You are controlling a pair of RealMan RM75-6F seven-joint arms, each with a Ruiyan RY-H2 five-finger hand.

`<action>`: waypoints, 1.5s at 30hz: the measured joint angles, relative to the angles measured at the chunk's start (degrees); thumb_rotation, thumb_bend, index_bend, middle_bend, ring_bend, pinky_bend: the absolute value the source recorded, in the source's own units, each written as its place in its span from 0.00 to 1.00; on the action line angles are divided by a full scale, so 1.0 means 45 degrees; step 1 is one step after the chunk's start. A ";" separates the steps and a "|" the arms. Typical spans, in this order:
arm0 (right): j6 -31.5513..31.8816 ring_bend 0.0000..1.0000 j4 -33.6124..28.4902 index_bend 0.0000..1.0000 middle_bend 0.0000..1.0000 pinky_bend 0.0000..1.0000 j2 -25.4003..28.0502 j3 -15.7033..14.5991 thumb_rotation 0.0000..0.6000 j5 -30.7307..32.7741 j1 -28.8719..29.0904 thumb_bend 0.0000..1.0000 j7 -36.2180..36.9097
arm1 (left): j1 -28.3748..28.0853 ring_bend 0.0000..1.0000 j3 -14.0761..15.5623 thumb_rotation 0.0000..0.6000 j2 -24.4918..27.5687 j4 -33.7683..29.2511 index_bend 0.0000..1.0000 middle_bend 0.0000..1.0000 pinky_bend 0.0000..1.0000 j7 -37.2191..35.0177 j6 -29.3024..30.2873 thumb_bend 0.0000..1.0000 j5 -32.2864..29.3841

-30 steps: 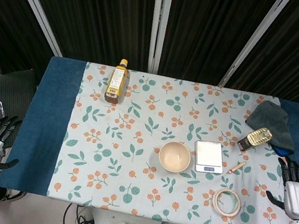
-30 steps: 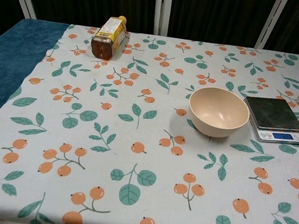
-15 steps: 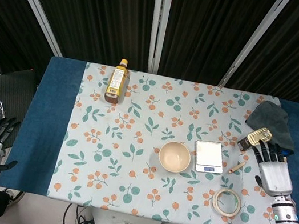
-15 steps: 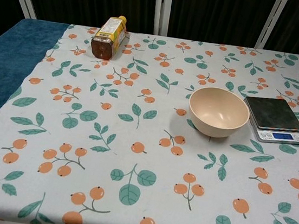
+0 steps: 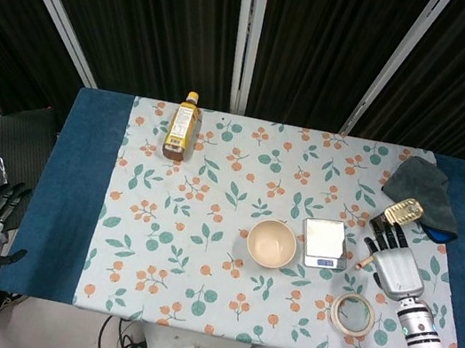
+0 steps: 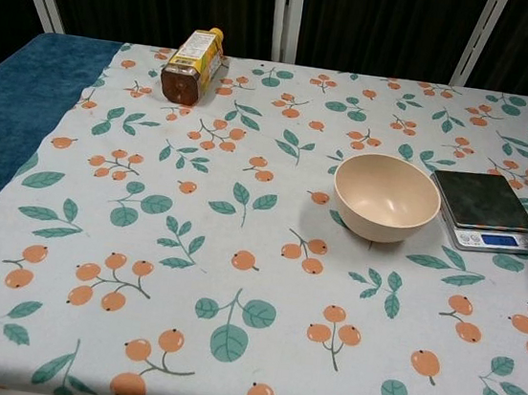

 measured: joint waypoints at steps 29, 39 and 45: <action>-0.0673 0.00 0.0622 0.44 0.00 0.00 -0.0748 -0.0286 1.00 0.0409 0.0491 0.23 0.0105 | 0.0046 0.00 -0.0077 1.00 0.0006 0.0317 0.01 0.00 0.00 -0.0435 -0.0049 0.09 -0.0232; -0.0963 0.00 0.0565 0.49 0.00 0.00 -0.0767 -0.0372 1.00 0.0548 0.0638 0.24 -0.0113 | -0.0002 0.00 -0.0098 1.00 0.0069 0.0260 0.01 0.00 0.00 -0.0411 -0.0141 0.09 -0.0270; -0.1220 0.00 0.0394 0.50 0.00 0.00 -0.0712 -0.0359 1.00 0.0799 0.0740 0.25 -0.0394 | -0.0015 0.00 -0.0113 1.00 0.0060 0.0334 0.02 0.00 0.00 -0.0498 -0.0175 0.09 -0.0312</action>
